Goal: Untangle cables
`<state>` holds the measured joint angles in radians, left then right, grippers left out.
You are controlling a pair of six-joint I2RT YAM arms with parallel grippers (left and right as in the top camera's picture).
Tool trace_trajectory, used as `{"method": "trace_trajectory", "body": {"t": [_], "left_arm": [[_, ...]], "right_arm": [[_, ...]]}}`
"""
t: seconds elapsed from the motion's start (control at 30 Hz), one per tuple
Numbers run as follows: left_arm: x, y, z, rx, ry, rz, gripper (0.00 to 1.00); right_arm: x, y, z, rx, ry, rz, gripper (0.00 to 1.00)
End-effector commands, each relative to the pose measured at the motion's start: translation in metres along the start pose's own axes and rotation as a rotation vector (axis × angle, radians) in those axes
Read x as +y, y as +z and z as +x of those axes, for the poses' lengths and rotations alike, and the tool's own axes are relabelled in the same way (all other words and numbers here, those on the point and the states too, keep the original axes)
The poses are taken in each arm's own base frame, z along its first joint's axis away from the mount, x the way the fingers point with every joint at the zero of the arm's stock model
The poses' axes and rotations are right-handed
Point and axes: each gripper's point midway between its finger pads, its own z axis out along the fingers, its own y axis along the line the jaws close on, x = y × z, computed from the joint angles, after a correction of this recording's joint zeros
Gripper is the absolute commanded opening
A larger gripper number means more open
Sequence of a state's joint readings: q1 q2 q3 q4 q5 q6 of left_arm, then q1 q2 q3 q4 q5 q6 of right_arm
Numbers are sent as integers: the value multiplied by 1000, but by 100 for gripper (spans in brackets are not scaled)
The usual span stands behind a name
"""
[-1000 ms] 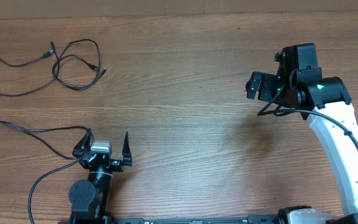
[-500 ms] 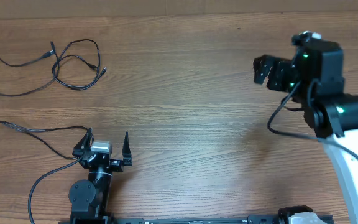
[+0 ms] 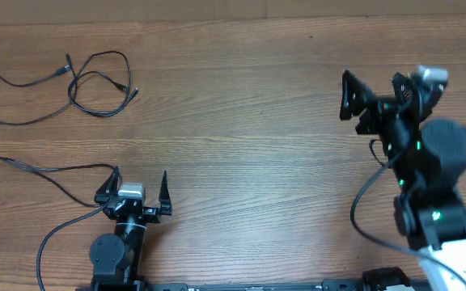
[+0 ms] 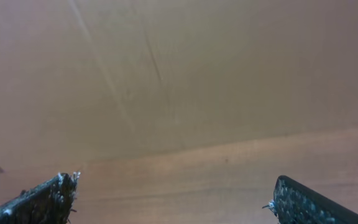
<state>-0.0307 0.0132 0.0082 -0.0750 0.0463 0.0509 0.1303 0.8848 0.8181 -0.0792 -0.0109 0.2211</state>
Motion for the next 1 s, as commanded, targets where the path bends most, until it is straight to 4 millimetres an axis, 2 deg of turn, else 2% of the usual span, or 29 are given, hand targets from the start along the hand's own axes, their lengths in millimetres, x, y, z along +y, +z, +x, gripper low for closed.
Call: {"method": "trace_trajectory", "body": {"t": [0.0,0.23,0.6,0.8,0.97], "left_arm": [[3,0,0,-3,-14,-17,100],[3,0,0,-3,-14,-17,100],[3,0,0,-3,-14,-17,100],[3,0,0,-3,-14,-17,100],[3,0,0,-3,-14,-17,100]], "right_arm": [[-8,-16,3,-96,-67,4,100],[-28,-41,26,-258,-78,7,100],[-54,-67,72,-309,-82,48,100],[-67,-84,85,-381,-79,91,100],[-74,-89,94,-372,-77,125,100]]}}
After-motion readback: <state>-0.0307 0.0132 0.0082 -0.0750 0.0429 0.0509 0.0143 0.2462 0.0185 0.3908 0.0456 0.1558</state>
